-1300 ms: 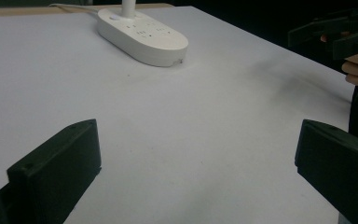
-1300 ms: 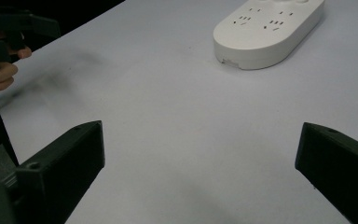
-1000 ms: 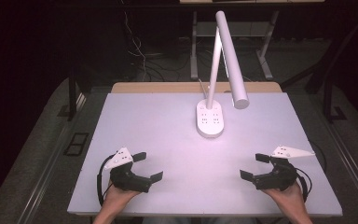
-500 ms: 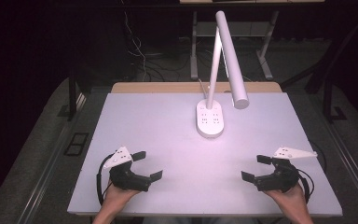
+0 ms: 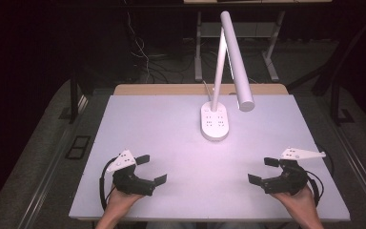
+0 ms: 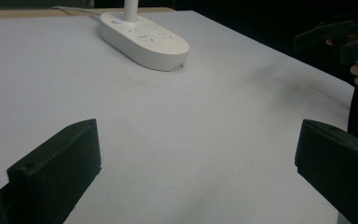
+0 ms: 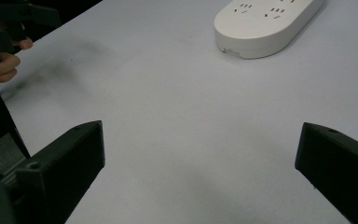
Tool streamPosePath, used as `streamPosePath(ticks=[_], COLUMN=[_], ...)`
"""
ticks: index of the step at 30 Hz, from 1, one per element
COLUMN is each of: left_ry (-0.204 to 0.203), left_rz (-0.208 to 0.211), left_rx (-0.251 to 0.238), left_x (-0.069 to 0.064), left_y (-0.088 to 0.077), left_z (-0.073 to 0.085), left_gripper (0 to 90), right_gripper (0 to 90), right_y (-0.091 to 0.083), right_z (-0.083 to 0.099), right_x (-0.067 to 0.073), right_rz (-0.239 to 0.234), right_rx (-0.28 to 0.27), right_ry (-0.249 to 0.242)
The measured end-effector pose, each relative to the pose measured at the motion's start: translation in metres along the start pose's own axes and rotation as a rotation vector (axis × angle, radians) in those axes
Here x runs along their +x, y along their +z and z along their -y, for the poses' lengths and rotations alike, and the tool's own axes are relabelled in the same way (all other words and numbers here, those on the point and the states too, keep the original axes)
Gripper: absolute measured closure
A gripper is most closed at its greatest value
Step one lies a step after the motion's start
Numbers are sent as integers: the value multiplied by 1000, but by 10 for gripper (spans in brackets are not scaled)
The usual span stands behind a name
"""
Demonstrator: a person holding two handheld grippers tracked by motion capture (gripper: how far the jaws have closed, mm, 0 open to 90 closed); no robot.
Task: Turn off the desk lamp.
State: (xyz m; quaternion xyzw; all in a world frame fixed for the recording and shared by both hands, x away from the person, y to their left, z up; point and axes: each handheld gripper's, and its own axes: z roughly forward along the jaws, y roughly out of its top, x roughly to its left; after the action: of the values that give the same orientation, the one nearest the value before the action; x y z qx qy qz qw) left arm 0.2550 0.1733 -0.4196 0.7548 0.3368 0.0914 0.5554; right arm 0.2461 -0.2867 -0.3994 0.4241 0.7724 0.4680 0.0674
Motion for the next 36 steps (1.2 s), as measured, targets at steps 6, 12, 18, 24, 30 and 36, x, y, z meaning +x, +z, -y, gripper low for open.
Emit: streamPosePath(ticks=[6,12,18,24,30,36], left_ry=[-2,-3,-2,-3,-7,-10], left_rz=[-1,-3,-3,-4,-2,-1], left_rx=[0,0,2,3,4,0], left_x=[0,0,0,0,0,1], left_y=[0,0,0,0,-1,0], left_z=[0,0,0,0,0,1], left_gripper=[0,0,0,0,0,0], right_gripper=[13,13,13,13,13,13], right_y=[0,-2,-1,-1,3,9], right_z=[-7,-19,-32,-49,-61,-70], right_x=[-2,-6,-11,-12,-17,-23], right_rz=[-14,-25,-29,-31,-35,-40], right_rx=[16,15,24,19,27,33], right_ry=[-7,-15,-21,-41,-42,-42])
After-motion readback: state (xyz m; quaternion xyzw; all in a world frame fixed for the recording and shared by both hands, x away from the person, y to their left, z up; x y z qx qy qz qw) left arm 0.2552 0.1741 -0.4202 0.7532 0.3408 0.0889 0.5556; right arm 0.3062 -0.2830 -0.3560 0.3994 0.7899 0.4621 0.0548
